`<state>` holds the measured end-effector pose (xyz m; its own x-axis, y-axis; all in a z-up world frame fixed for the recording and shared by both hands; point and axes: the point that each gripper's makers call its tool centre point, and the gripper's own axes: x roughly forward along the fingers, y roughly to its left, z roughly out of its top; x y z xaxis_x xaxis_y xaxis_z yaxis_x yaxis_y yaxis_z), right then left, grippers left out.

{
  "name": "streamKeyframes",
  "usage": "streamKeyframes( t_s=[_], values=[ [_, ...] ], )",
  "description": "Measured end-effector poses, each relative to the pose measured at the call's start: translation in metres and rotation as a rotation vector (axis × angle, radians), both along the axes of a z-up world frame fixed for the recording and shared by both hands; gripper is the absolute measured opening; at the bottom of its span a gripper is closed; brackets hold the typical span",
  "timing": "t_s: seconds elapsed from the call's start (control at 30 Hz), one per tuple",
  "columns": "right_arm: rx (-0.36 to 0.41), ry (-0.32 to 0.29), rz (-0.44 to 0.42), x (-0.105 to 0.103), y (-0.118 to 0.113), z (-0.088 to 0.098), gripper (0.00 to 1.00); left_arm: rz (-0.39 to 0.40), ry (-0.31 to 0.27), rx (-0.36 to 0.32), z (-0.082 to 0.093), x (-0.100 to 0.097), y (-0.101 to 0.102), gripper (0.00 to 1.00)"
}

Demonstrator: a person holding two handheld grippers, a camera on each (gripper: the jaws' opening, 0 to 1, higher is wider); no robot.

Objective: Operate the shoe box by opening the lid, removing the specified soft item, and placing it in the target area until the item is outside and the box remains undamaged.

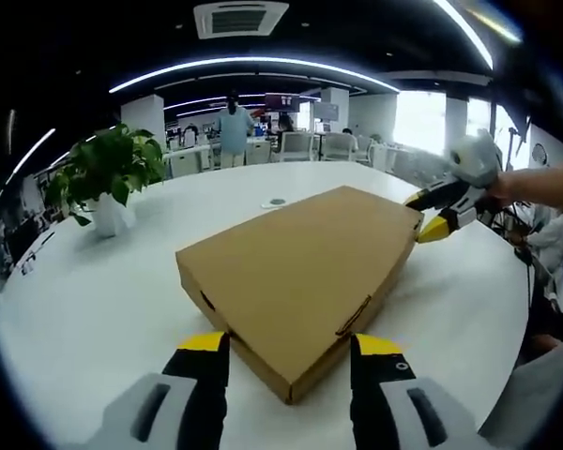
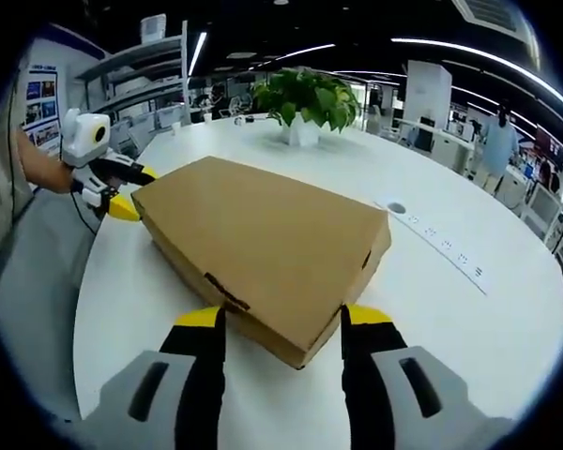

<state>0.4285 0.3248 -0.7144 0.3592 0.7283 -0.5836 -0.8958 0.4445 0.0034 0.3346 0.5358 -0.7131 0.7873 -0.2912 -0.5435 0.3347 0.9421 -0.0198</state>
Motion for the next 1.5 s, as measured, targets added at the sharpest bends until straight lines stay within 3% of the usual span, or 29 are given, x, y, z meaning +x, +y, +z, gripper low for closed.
streamKeyframes(
  t_s=[0.5,0.9,1.5],
  values=[
    [-0.004,0.019,-0.033,-0.007,0.006,0.0,0.44,0.008,0.021,0.008,0.0,-0.002,0.006,0.5],
    [-0.006,0.046,-0.062,-0.021,0.019,0.001,0.42,0.018,0.049,0.009,0.0,-0.007,0.025,0.47],
    [-0.036,0.046,-0.106,-0.045,0.04,0.0,0.4,-0.055,0.092,0.026,0.0,-0.013,0.051,0.46]
  ],
)
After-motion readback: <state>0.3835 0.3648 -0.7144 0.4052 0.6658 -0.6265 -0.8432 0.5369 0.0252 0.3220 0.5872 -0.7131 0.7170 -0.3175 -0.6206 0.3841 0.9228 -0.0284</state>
